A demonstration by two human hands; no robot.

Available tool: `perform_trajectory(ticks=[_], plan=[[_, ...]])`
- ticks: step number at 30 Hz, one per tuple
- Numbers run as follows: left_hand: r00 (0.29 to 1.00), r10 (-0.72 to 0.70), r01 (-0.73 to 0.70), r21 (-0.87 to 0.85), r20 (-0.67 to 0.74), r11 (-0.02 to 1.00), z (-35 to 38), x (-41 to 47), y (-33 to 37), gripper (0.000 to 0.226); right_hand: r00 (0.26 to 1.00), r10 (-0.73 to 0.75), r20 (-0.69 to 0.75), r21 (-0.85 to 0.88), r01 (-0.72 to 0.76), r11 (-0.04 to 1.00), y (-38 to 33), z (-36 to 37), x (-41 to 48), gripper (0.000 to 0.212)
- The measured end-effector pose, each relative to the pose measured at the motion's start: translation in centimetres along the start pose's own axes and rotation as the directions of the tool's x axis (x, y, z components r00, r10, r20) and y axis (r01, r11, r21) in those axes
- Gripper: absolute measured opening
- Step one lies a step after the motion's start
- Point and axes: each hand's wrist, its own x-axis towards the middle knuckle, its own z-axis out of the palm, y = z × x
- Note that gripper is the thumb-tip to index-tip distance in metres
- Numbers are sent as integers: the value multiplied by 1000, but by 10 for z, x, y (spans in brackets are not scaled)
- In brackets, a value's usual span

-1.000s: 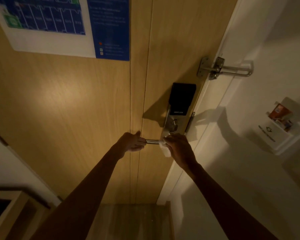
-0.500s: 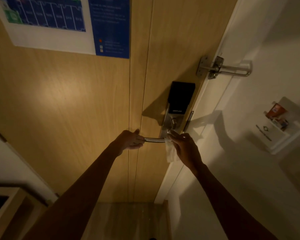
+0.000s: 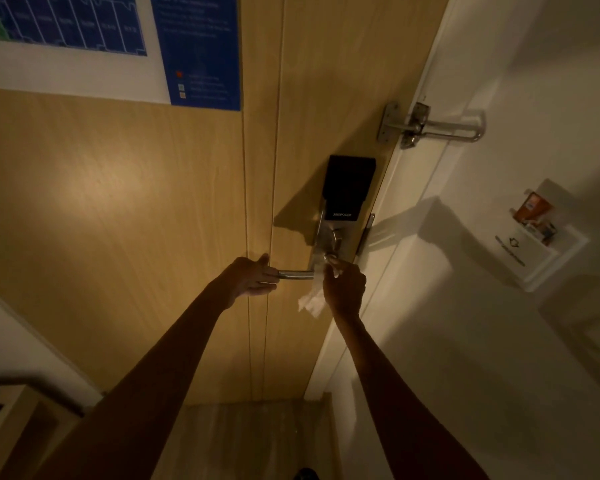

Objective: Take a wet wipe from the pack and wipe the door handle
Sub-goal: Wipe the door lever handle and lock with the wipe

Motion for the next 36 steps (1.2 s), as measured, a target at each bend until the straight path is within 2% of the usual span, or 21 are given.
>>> perform_trajectory(ticks=[3, 5, 8, 10, 11, 12, 14, 16, 18, 20, 23, 26, 28, 32, 34, 36], plan=[[1000, -1, 1, -3, -2, 1000, 0, 1, 0, 48, 999, 1, -39, -73, -4, 997, -2, 3, -5, 25], [1000, -14, 14, -16, -3, 1000, 0, 1, -1, 47, 992, -125, 3, -190, 123, 974, 4, 3, -8, 28], [1000, -4, 4, -18, -2, 1000, -1, 2, -2, 46, 945, -312, 94, -347, 325, 880, 13, -2, -6, 27], [1000, -1, 1, -14, 4, 1000, -2, 4, -3, 45, 912, -380, 153, -385, 409, 828, 18, -5, -2, 27], [1000, 3, -3, -5, 4, 1000, -3, 5, -3, 45, 909, -383, 164, -348, 416, 840, 18, -7, -1, 27], [1000, 10, -10, 9, 1, 1000, -3, 6, -3, 44, 927, -341, 157, -274, 373, 886, 17, -9, 0, 26], [1000, 23, -23, 24, -8, 999, -3, 8, -4, 45, 982, -177, 61, -72, 182, 981, 17, -11, 2, 22], [1000, 25, -25, 18, -13, 1000, -2, 8, -4, 44, 999, 38, -39, 71, -35, 997, 15, -12, 5, 22], [1000, 18, -18, 11, -17, 1000, -1, 7, -3, 42, 979, 202, -9, 60, -201, 978, 12, -14, 6, 32], [1000, 10, -10, 13, -8, 1000, 1, 6, 0, 36, 951, 306, 46, 28, -308, 951, 11, -13, 8, 41], [1000, 10, -10, 0, 2, 1000, 2, 6, 1, 37, 934, 352, 63, 42, -355, 934, 15, -2, 19, 48], [999, 14, -14, -11, -30, 1000, 2, 8, -2, 43, 887, 455, 76, 12, -457, 889, 9, 3, 28, 65], [999, 18, -19, -24, -41, 1000, 3, 10, -3, 44, 894, 441, 73, -49, -439, 897, -1, 2, 31, 62], [998, 3, -7, -71, -58, 997, 5, 9, -2, 44, 970, 237, 54, -311, -209, 927, -12, 1, 33, 42], [998, 4, -8, -57, -70, 998, 6, 10, -3, 45, 979, 192, 66, -362, -156, 919, -14, 1, 35, 40], [997, 1, -6, -57, -79, 998, 6, 10, -4, 45, 972, 212, 105, -334, -167, 928, -15, -2, 39, 43]])
